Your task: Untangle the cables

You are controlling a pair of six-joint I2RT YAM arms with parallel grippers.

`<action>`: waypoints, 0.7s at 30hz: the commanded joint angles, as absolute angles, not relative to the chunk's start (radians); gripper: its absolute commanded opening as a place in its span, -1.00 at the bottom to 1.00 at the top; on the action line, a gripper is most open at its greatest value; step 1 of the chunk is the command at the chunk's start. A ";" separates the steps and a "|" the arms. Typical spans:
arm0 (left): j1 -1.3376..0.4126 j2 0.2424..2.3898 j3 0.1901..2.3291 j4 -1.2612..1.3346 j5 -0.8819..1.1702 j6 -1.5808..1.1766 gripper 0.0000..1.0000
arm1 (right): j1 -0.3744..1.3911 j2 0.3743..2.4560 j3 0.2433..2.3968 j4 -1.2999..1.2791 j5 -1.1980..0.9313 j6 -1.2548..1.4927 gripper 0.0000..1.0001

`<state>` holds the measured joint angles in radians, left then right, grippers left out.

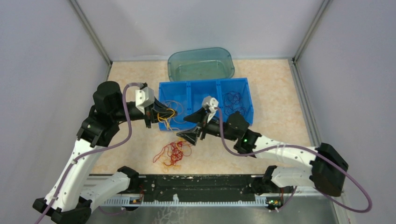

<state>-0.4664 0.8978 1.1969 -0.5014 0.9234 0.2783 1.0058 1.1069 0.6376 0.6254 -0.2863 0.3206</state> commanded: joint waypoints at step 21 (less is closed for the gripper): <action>-0.470 1.168 1.142 -0.309 0.302 0.466 -1.00 | 1.018 1.017 0.453 0.504 0.235 0.252 0.75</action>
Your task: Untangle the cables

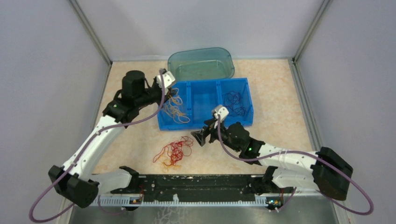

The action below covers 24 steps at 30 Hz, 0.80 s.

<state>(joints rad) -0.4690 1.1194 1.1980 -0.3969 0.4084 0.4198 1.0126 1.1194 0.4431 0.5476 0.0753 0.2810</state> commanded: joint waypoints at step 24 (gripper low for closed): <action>-0.408 1.495 1.074 -0.097 0.089 0.685 0.22 | 1.017 0.851 0.492 0.305 0.268 0.224 0.75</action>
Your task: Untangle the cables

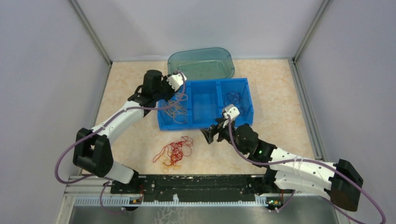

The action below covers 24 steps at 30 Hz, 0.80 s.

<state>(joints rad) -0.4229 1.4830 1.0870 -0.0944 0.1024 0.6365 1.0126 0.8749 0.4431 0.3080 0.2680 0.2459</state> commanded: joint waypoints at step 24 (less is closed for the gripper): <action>-0.126 0.992 0.984 -0.593 0.587 0.683 1.00 | 1.182 1.559 0.930 0.188 -0.220 -0.235 0.75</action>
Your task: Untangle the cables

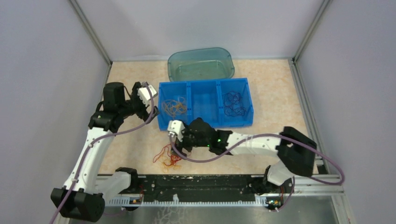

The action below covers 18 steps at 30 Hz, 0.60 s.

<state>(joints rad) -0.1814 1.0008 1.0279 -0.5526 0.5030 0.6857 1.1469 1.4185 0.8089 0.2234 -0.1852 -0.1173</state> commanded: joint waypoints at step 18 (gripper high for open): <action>-0.090 0.915 0.916 -0.859 0.836 1.126 0.91 | 1.089 1.552 0.637 0.621 0.059 0.321 -0.74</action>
